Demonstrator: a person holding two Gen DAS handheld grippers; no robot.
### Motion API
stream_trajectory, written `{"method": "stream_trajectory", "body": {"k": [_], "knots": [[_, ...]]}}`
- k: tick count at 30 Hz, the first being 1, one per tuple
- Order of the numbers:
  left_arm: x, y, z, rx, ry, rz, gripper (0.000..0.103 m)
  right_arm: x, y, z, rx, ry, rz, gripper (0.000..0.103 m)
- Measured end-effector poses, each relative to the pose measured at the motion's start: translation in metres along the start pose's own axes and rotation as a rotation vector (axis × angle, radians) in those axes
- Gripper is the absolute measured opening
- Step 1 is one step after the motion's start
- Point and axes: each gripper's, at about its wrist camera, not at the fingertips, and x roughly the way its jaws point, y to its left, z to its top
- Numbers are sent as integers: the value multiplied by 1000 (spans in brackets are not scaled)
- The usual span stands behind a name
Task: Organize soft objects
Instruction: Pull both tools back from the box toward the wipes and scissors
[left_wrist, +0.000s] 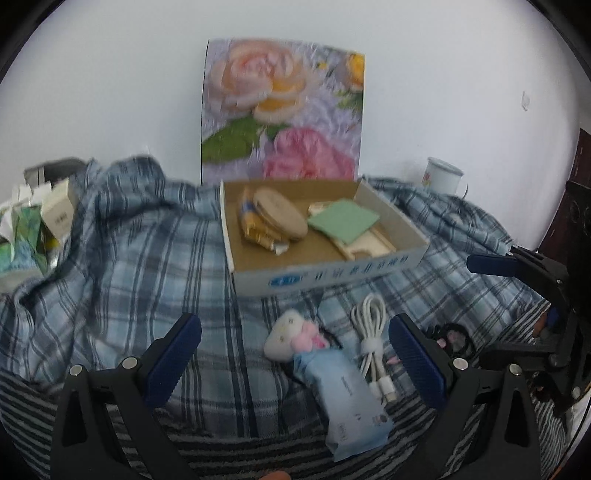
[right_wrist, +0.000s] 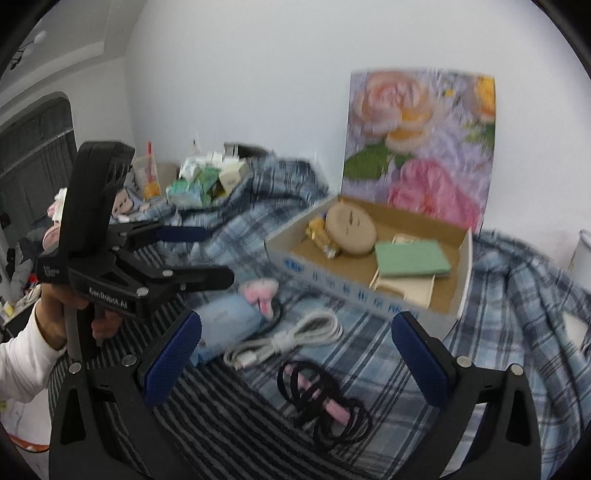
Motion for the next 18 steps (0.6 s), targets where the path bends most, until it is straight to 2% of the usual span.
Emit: {"method": "stream_trajectory", "body": {"k": [5, 11, 15, 18], "knots": [[0, 0, -5, 0, 17, -28, 103, 9, -1, -10, -10, 69, 1, 103], [7, -3, -12, 8, 93, -96, 103, 18, -13, -21, 17, 179, -14, 103], [6, -11, -17, 48, 119, -141, 103, 25, -15, -27, 0, 257, -16, 83], [6, -19, -20, 88, 125, -126, 103, 30, -15, -30, 0, 281, -10, 80]]}}
